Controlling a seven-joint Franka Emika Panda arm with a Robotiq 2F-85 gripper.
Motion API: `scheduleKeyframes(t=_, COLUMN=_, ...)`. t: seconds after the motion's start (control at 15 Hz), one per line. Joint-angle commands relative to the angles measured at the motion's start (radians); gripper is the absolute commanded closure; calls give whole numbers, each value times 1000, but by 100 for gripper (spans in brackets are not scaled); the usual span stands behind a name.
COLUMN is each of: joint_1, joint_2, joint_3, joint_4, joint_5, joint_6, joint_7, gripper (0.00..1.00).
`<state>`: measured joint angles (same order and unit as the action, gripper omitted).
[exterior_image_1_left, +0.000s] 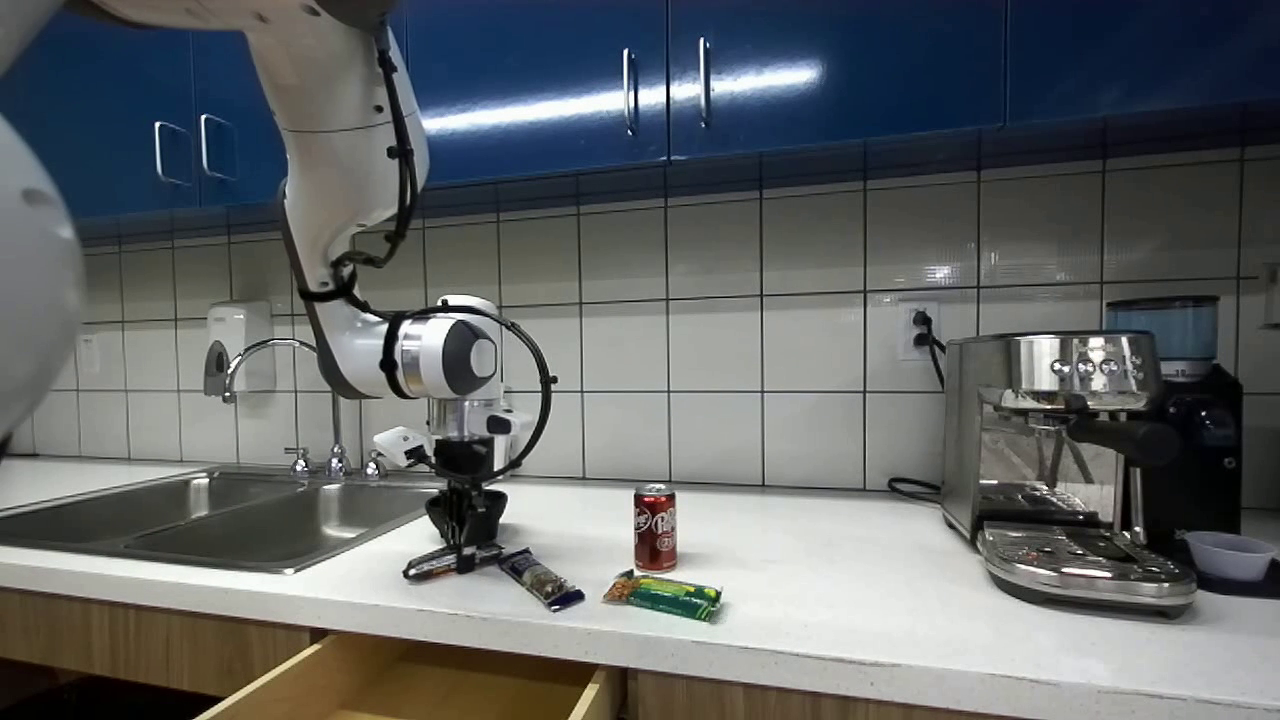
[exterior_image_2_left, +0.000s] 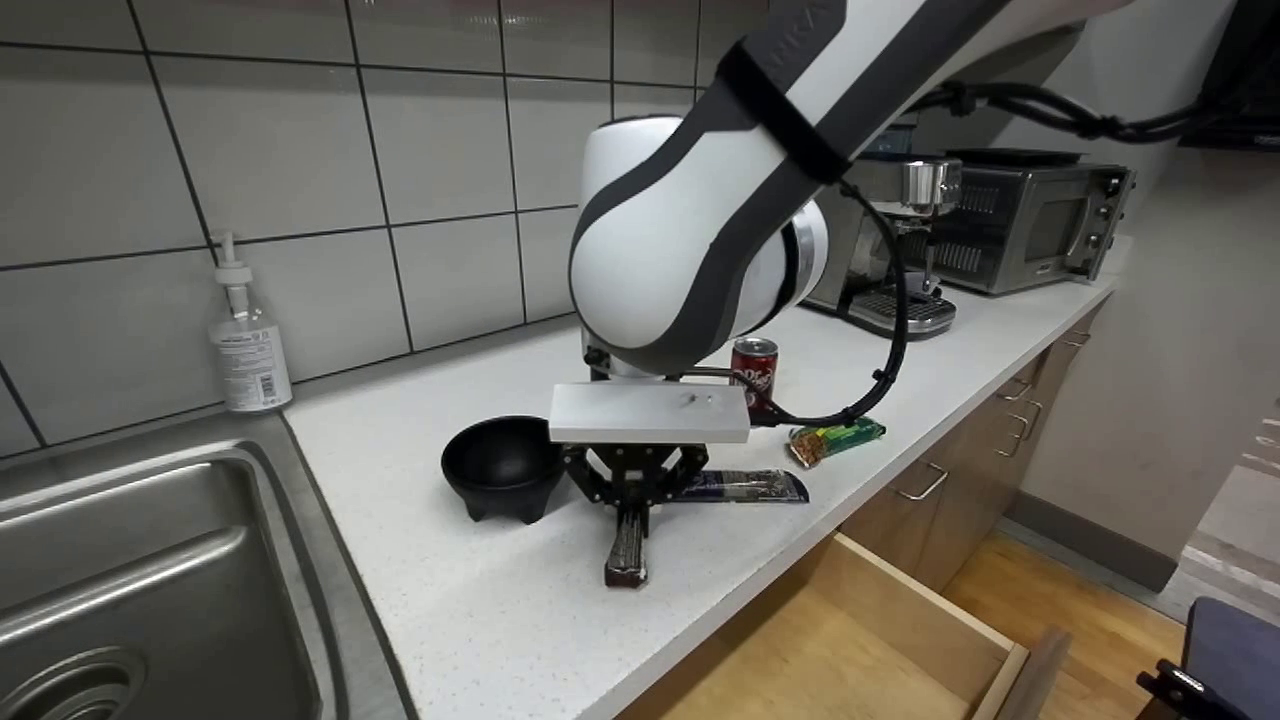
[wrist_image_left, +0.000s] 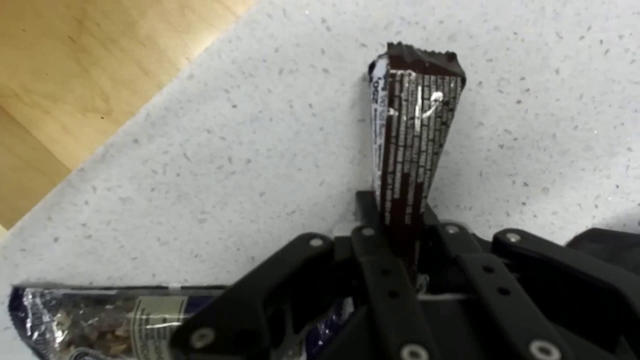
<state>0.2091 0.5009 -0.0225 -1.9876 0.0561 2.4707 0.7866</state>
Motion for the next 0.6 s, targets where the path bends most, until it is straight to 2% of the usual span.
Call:
scheduleKeyframes(t=0.0, joint_1=-11, joint_2=-46, joint_3=24, joint_4=-36, joint_5=36, joint_6=7, joint_7=-26, gripper=97)
scheduleKeyframes(t=0.53, joint_1=11, joint_2=-183, joint_3=65, joint_4=-183, joint_5=6, joint_6=-24, joint_7=-113, gripper=96)
